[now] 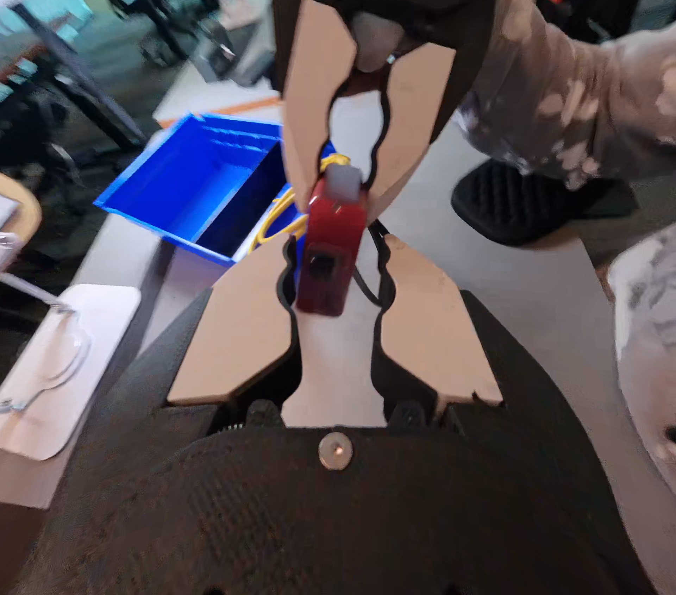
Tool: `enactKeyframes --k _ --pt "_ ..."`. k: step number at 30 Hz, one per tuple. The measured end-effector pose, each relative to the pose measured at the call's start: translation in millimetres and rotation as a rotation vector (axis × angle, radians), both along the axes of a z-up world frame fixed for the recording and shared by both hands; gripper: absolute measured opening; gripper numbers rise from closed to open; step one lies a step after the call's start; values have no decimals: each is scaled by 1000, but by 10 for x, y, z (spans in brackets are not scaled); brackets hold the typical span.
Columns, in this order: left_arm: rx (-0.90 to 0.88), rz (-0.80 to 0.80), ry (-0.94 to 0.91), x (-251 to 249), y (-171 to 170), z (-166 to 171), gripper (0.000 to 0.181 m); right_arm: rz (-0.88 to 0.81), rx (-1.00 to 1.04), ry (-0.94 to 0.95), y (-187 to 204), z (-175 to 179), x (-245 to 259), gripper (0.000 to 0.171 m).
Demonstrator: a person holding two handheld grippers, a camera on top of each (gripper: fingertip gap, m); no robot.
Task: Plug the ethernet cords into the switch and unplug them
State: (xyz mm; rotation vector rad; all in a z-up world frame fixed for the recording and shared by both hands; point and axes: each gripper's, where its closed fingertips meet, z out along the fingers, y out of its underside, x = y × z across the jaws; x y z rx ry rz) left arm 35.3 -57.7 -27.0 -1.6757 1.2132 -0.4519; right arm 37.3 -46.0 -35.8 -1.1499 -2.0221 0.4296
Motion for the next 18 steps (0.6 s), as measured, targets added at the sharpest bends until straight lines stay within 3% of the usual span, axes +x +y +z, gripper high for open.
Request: enactKeyframes --k 3,5,9,12,15,18 --pt "-10 24 61 66 142 -196 30 1 -1 -38 65 -140 16 27" --pt "-5 50 -47 30 240 -142 29 -15 -3 66 176 -44 -18 30" --pt "-81 104 -372 -305 413 68 28 -63 -84 542 288 746 -51 27" --pt "-119 157 -613 -620 550 194 28 9 -276 773 70 1137 -32 26" --pt "-132 213 -807 -885 657 298 28 120 -514 747 -309 1045 -295 27" --pt "-96 281 -901 -1055 706 362 28 178 -737 604 -723 622 -742 30"
